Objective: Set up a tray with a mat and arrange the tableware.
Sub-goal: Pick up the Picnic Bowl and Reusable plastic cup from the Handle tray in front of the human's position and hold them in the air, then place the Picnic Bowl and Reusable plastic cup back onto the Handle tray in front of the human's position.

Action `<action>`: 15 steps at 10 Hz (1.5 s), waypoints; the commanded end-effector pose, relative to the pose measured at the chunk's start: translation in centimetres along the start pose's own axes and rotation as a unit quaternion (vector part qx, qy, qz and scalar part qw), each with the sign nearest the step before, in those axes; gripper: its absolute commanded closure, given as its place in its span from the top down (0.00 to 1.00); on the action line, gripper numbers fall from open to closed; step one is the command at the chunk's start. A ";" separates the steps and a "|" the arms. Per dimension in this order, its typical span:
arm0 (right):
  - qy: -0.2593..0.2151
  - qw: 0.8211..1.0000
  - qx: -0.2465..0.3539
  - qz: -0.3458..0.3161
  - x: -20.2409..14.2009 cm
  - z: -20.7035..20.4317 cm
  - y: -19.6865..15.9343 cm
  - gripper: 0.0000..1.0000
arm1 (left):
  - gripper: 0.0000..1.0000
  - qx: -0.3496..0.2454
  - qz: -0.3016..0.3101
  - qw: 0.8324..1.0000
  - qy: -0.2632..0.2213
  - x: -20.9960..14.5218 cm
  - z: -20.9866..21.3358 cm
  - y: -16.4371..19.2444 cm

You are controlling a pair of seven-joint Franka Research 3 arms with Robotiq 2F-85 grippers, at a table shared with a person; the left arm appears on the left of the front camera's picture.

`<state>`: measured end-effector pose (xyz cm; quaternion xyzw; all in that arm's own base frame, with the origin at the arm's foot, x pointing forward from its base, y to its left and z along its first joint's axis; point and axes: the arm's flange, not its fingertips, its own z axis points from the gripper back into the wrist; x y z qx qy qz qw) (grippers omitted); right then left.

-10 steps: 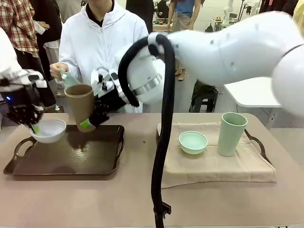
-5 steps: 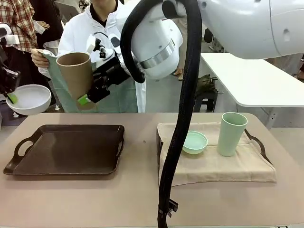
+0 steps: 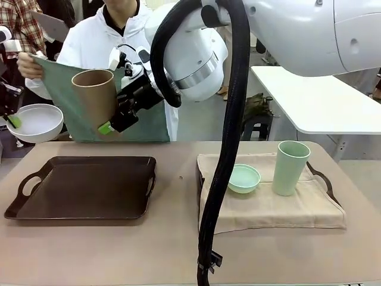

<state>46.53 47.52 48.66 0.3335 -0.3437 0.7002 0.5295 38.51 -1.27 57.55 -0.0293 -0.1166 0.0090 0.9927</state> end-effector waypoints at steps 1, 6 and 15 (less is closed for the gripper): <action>-0.006 1.000 -0.003 0.004 0.3 0.3 0.0 0.00 | 0.00 0.000 -0.004 1.000 0.000 0.2 0.1 0.1; -0.006 1.000 -0.003 0.004 0.3 0.3 0.0 0.00 | 0.00 0.000 -0.004 1.000 0.000 0.2 0.1 0.1; -0.006 1.000 -0.003 0.004 0.3 0.3 0.0 0.00 | 0.00 0.000 -0.004 1.000 0.000 0.2 0.1 0.1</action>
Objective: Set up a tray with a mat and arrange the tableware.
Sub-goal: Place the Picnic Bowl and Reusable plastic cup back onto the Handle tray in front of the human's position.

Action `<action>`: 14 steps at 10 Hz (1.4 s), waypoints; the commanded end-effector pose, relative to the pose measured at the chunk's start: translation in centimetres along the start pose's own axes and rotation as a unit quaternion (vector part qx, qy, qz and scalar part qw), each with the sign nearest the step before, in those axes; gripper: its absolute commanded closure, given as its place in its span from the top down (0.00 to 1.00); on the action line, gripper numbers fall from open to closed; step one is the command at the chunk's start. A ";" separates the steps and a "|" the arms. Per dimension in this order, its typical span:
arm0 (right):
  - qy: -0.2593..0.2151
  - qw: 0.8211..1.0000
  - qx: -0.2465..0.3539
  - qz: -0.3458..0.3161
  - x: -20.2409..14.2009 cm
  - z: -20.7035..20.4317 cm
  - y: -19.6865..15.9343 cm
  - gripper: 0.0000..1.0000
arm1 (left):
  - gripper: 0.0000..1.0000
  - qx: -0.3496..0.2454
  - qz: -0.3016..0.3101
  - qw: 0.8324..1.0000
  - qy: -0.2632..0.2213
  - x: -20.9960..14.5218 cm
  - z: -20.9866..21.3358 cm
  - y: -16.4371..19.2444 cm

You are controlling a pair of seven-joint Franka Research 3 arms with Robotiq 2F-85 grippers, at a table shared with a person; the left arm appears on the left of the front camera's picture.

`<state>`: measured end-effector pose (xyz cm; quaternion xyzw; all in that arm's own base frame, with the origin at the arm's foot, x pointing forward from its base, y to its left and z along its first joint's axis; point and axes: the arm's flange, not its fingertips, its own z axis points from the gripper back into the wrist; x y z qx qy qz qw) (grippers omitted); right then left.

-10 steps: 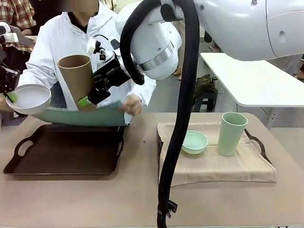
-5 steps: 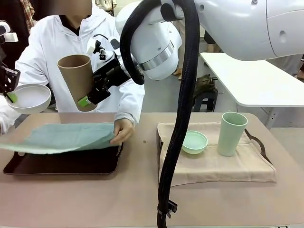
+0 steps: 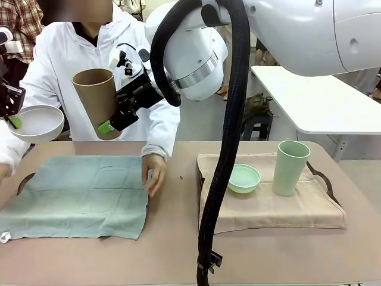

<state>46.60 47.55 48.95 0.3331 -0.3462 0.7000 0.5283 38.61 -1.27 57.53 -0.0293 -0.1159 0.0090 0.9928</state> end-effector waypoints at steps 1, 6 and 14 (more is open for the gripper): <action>-0.005 1.000 -0.002 0.002 0.1 0.2 0.1 0.00 | 0.00 0.000 -0.004 1.000 -0.001 0.1 0.2 0.1; -0.005 1.000 -0.002 0.002 0.1 0.2 0.1 0.00 | 0.00 0.000 -0.004 1.000 -0.001 0.1 0.2 0.1; -0.005 1.000 -0.002 0.002 0.1 0.2 0.1 0.00 | 0.00 0.000 -0.004 1.000 -0.001 0.1 0.2 0.1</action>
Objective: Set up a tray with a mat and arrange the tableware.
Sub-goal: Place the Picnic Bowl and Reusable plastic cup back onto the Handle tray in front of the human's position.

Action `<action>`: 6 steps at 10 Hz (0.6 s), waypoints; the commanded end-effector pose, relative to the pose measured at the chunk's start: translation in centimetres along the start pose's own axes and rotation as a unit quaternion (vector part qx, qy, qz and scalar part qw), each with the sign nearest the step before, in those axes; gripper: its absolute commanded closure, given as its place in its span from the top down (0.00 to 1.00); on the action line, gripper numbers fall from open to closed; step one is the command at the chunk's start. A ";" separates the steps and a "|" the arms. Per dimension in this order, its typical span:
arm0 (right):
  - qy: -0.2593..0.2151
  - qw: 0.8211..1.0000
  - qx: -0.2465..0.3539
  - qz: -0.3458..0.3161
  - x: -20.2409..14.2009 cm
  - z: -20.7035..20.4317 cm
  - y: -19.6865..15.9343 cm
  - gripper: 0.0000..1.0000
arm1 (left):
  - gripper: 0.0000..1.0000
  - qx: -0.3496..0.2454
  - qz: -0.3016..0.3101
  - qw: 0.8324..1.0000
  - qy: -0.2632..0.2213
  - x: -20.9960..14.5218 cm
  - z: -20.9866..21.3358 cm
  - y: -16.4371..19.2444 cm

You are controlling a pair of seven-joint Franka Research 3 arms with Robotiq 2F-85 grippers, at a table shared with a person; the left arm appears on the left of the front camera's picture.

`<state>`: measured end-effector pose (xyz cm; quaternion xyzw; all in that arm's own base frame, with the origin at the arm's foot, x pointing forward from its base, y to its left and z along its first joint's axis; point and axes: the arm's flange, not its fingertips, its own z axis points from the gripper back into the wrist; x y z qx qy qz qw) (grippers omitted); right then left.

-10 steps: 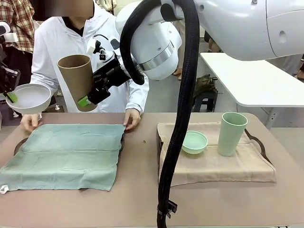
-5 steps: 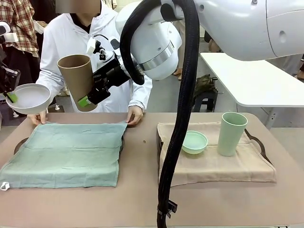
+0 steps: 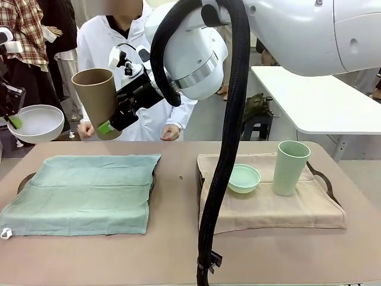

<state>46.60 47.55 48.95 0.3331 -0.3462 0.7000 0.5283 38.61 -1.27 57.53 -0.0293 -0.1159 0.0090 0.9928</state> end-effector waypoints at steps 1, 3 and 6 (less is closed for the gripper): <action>-0.005 1.000 -0.002 0.002 0.1 0.2 0.1 0.00 | 0.00 0.000 -0.004 1.000 -0.001 0.1 0.2 0.1; -0.005 1.000 -0.002 0.002 0.1 0.2 0.1 0.00 | 0.00 0.000 -0.004 1.000 -0.001 0.1 0.2 0.1; -0.005 1.000 -0.002 0.002 0.1 0.2 0.1 0.00 | 0.00 0.000 -0.004 1.000 -0.001 0.1 0.2 0.1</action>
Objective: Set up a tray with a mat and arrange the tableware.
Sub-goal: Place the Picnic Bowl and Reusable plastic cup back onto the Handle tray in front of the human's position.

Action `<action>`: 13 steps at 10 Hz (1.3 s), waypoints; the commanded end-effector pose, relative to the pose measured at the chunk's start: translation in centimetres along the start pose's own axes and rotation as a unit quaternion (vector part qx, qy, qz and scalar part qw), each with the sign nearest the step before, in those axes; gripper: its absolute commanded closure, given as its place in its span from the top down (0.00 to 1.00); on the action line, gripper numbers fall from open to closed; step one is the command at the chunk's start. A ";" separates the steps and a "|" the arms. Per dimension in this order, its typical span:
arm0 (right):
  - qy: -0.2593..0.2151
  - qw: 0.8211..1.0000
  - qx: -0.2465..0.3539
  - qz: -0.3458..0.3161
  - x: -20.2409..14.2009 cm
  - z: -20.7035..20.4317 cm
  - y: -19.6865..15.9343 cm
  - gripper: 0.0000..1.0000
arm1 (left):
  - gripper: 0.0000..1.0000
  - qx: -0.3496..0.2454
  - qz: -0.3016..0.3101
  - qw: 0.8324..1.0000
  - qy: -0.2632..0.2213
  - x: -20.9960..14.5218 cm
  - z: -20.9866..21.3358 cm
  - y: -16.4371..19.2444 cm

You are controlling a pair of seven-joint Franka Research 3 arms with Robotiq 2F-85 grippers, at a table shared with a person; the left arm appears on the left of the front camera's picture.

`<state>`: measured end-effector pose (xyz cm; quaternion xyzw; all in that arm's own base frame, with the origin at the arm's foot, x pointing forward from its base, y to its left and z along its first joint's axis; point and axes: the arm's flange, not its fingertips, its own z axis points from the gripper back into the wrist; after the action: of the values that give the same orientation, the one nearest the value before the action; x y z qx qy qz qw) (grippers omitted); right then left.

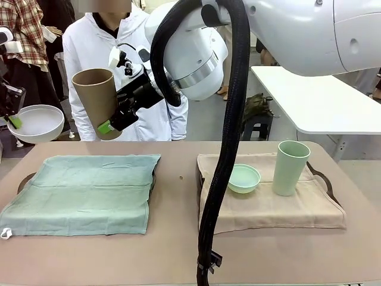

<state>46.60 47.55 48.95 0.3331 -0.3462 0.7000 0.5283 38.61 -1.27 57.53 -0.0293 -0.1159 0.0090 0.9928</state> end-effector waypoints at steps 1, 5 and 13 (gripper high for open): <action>-0.005 1.000 -0.002 0.002 0.1 0.2 0.1 0.00 | 0.04 0.000 0.000 1.000 0.000 0.0 0.0 0.0; -0.040 0.999 0.018 0.008 -5.0 -3.0 -0.4 0.80 | 0.04 -0.043 -0.009 0.997 0.058 1.6 -7.3 2.2; -0.026 0.998 0.055 -0.024 -13.7 -9.3 -0.9 0.80 | 0.04 -0.065 0.009 0.995 0.079 2.8 -15.1 3.9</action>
<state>49.86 48.57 32.55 0.3851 -0.3155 0.6947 0.5192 44.95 1.83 42.84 -0.0963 -0.0337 0.0095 0.9947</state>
